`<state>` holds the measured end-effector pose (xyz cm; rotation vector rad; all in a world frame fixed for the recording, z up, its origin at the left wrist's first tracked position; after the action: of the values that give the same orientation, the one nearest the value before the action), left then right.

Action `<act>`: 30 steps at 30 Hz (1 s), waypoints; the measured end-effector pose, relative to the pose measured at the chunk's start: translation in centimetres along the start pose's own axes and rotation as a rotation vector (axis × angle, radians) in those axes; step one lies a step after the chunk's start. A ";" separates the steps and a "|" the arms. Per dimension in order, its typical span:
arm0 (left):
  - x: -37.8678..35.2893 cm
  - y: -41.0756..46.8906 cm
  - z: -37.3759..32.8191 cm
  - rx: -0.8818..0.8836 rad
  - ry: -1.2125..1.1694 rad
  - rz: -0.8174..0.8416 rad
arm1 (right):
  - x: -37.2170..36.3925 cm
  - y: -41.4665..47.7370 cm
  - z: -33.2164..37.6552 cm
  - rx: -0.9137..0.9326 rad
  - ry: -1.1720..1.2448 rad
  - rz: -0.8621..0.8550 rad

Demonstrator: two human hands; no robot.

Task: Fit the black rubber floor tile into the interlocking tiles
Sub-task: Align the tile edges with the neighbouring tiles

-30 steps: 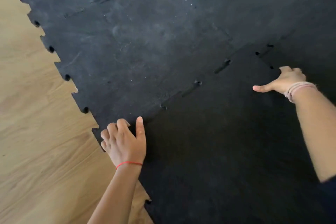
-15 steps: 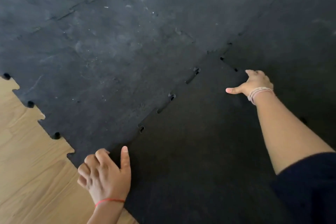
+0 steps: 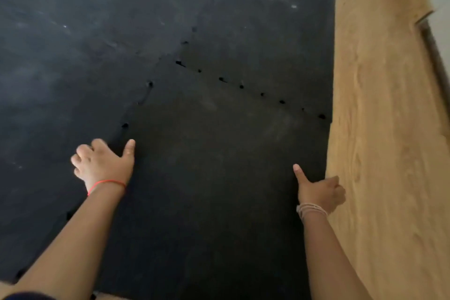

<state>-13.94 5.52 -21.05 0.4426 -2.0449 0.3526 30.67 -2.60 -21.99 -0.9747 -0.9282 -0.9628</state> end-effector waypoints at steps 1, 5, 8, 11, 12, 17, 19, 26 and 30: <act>0.0 0.4 0.3 0.030 -0.004 0.016 | 0.1 0.6 -0.4 -0.109 0.022 0.054; 0.2 2.2 0.9 0.141 -0.045 0.136 | 0.1 3.0 -0.2 -0.358 0.267 0.283; 0.6 2.0 -0.1 0.099 -0.076 0.117 | 0.0 4.9 -0.7 -0.382 0.498 0.324; 2.0 1.8 -0.5 0.035 -0.152 -0.013 | 0.0 6.2 -1.3 -0.436 0.716 0.296; 2.4 1.9 -0.5 0.021 -0.169 -0.046 | -0.3 6.4 -1.5 -0.466 0.737 0.312; 0.5 1.3 0.3 -0.042 -0.048 0.061 | -1.1 5.0 -1.2 -0.477 0.405 0.265; 0.0 1.1 0.9 -0.082 -0.014 0.075 | -1.3 4.4 -0.7 -0.429 0.321 0.278; 0.5 -0.1 1.0 -0.219 -0.037 0.087 | -0.2 5.2 1.0 -0.280 0.330 0.157; 1.9 -2.5 3.6 -0.235 -0.052 0.034 | 1.6 -0.9 10.8 0.365 0.133 -0.055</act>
<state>-16.44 1.46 -20.89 0.2752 -2.1159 0.1193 28.28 6.92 -17.22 -0.5728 -0.9803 -0.8545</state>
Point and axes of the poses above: each hand's wrist, its own y-axis towards the middle knuckle, its own x-axis out of the back of the hand, z = x × y, the point moved 6 cm from there along y, towards the middle knuckle, and after that the axes turned 10 degrees about -x, right-handed, at the moved point
